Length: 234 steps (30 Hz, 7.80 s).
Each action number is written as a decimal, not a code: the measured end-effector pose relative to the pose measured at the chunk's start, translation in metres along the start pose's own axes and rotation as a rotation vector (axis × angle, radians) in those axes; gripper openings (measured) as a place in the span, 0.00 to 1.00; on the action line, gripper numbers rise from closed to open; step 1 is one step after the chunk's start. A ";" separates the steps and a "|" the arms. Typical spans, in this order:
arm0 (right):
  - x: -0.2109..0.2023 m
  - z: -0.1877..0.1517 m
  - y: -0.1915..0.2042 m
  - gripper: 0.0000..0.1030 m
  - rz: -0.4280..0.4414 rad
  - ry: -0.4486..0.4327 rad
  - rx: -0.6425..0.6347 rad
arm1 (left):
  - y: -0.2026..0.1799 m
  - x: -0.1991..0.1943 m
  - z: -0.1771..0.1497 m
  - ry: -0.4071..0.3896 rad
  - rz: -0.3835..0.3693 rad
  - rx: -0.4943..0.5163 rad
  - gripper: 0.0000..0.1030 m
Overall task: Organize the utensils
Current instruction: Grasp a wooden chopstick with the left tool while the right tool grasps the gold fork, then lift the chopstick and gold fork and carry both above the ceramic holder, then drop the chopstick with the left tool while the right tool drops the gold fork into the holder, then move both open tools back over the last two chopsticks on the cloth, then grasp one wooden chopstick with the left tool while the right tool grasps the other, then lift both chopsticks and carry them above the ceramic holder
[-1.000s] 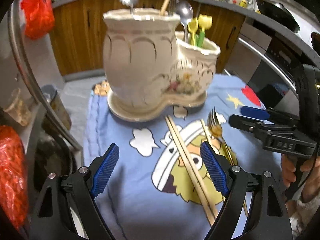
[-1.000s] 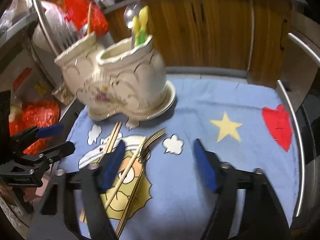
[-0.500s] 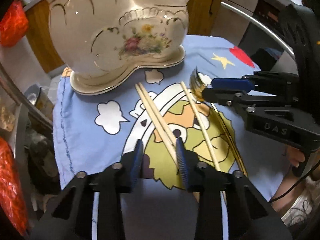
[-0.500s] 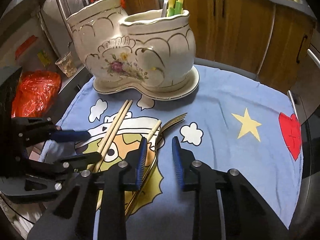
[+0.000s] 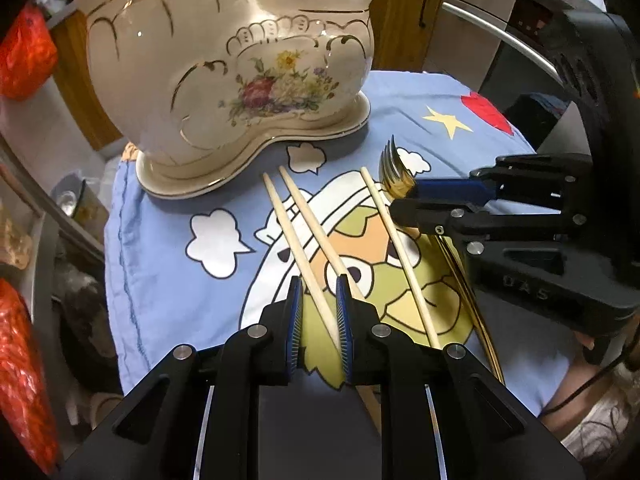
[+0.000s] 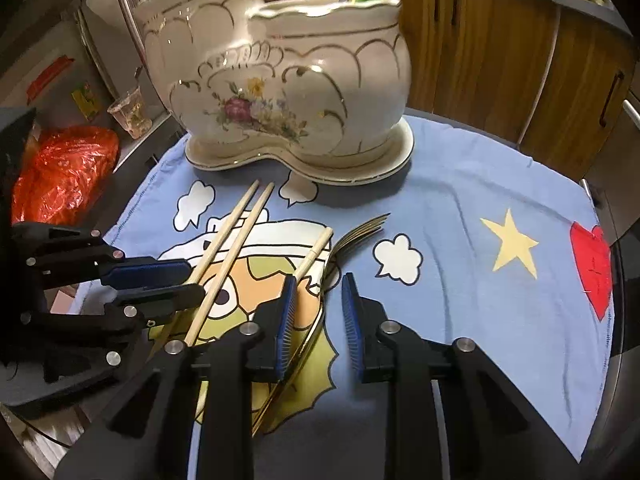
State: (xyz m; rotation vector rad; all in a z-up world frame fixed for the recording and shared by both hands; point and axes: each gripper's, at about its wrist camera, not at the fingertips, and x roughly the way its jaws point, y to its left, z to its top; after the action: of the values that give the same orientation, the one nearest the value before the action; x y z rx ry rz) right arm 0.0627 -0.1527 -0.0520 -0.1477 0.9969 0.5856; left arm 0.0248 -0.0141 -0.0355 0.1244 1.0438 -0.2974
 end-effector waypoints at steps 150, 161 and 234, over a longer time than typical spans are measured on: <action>-0.108 0.046 -0.009 0.82 -0.082 -0.390 0.077 | 0.051 -0.135 0.049 -0.514 0.118 -0.179 0.81; -0.043 0.001 0.007 0.78 -0.038 -0.121 -0.016 | 0.059 -0.074 0.004 -0.365 0.103 -0.260 0.92; -0.053 -0.011 -0.012 0.05 0.008 -0.127 -0.025 | -0.008 -0.047 -0.003 -0.176 -0.069 0.037 0.06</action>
State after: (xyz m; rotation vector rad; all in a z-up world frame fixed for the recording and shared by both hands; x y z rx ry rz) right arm 0.0393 -0.1875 -0.0156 -0.1267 0.8683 0.6076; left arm -0.0020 -0.0122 0.0038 0.0938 0.8697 -0.3840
